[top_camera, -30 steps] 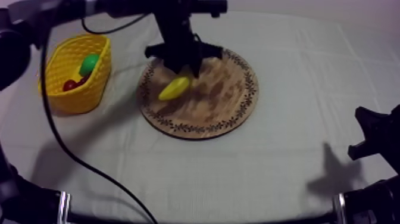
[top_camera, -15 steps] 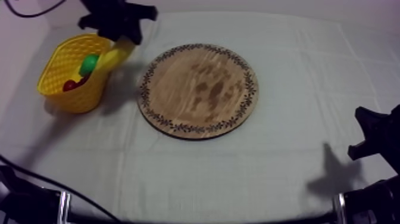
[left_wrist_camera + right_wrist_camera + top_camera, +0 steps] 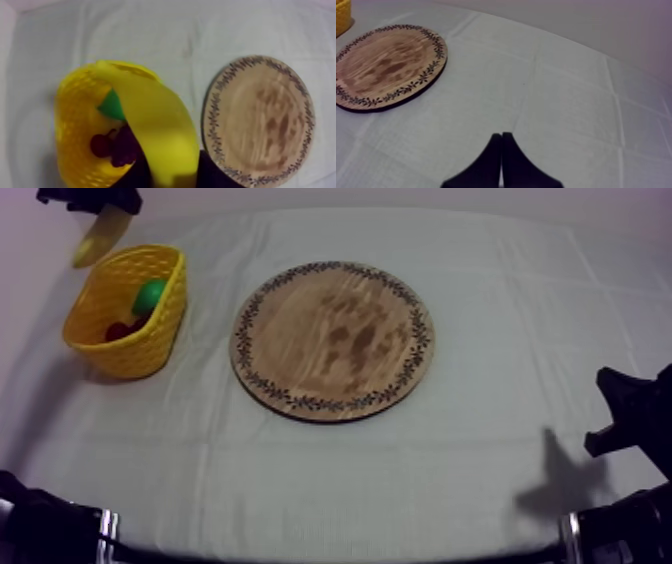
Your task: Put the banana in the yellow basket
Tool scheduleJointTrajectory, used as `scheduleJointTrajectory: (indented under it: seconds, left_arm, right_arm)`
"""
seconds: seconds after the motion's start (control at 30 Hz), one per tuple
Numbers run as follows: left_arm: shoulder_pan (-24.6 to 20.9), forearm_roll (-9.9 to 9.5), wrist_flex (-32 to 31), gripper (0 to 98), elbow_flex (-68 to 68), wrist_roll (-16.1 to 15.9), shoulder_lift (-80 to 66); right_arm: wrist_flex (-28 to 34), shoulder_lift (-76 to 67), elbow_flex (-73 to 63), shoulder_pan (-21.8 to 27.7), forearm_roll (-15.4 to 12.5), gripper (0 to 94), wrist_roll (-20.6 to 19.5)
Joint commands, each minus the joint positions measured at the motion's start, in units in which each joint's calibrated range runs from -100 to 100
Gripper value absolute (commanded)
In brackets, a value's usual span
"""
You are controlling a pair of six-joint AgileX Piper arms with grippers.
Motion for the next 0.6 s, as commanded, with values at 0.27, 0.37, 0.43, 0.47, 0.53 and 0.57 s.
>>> scheduleJointTrajectory:
  seconds: [0.27,0.37,0.43,0.47,0.53,0.57]
  left_arm:
    - [-6.0,-1.69,-2.2,19.2,-4.0,-0.8,8.2]
    - [-6.8,-2.06,-4.1,19.1,-3.2,-0.7,11.0]
    - [-7.2,-2.17,-5.3,19.1,-2.3,-0.7,12.6]
    - [-7.3,-2.21,-5.8,19.0,-1.8,-0.6,13.4]
    - [-7.5,-2.35,-6.6,18.8,-0.8,-0.5,14.9]
    - [-7.5,-2.41,-6.9,18.6,-0.2,-0.4,15.6]
  right_arm:
    - [0.0,0.0,0.0,0.0,0.0,0.3,0.0]
    - [0.0,0.0,0.0,0.0,0.0,0.3,0.0]
    - [0.0,0.0,0.0,0.0,0.0,0.3,0.0]
    - [0.0,0.0,0.0,0.0,0.0,0.3,0.0]
    - [0.0,0.0,0.0,0.0,0.0,0.3,0.0]
    - [0.0,0.0,0.0,0.0,0.0,0.3,0.0]
